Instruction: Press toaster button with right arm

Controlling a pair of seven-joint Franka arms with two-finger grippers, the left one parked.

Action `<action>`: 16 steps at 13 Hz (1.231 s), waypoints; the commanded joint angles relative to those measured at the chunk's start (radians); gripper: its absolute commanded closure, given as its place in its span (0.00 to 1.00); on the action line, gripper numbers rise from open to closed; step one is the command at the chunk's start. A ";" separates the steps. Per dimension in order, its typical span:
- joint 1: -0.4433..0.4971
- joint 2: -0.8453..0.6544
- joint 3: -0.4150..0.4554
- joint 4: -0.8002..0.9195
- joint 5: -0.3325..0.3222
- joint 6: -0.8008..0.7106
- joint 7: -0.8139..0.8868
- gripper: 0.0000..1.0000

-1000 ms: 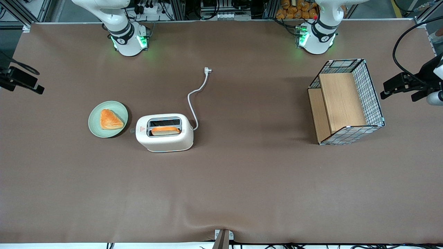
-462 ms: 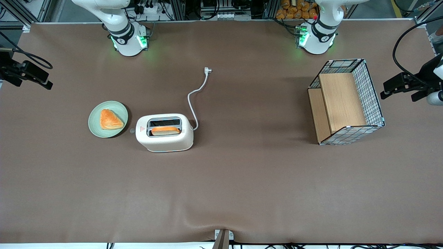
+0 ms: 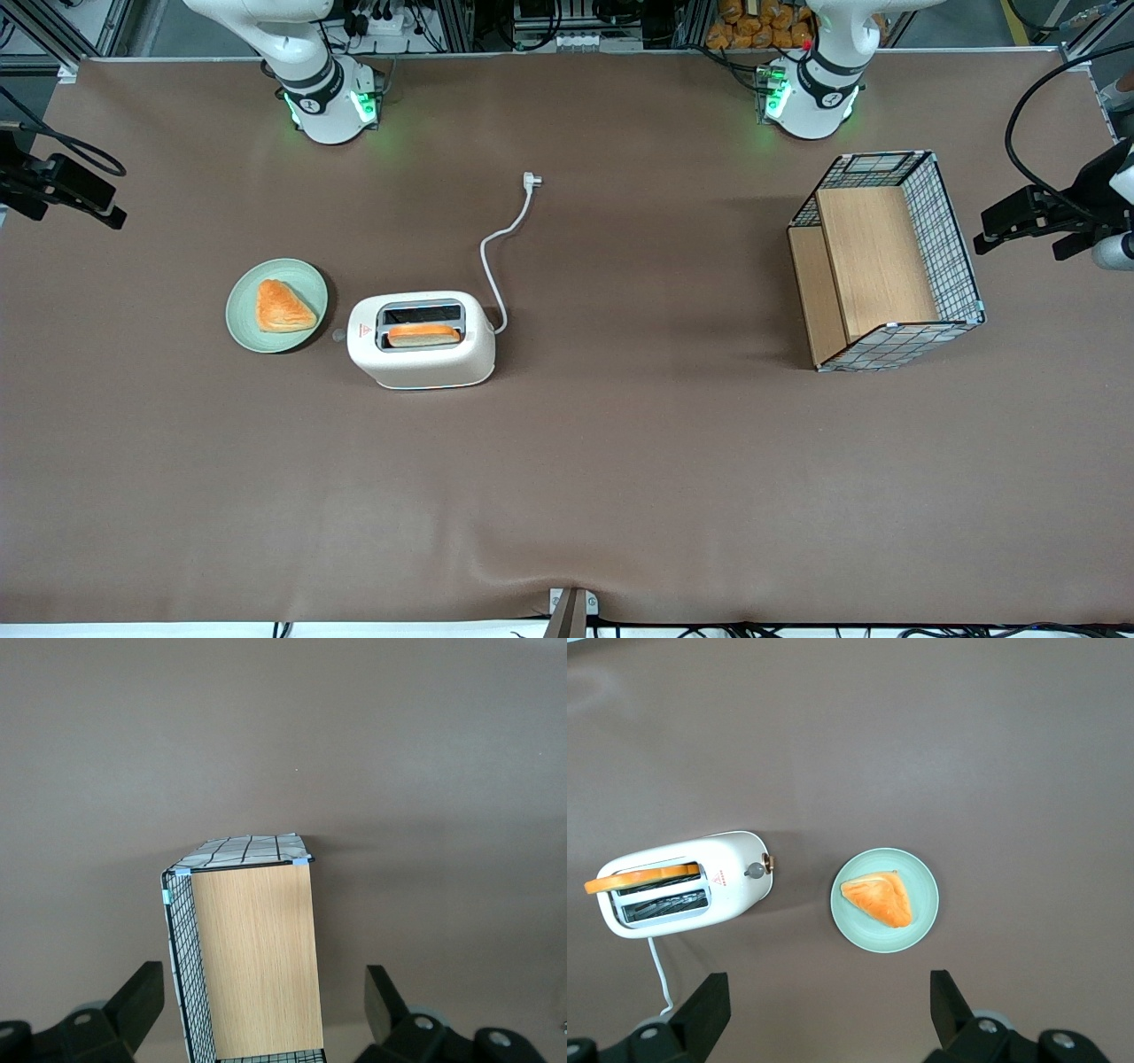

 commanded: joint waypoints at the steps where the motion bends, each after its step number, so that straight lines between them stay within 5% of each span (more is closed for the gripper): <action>1: -0.006 0.003 -0.010 0.015 -0.017 -0.011 -0.024 0.00; 5: -0.002 0.001 -0.038 0.015 -0.022 -0.009 -0.151 0.00; 16: 0.018 0.001 -0.032 0.015 -0.062 -0.009 -0.144 0.00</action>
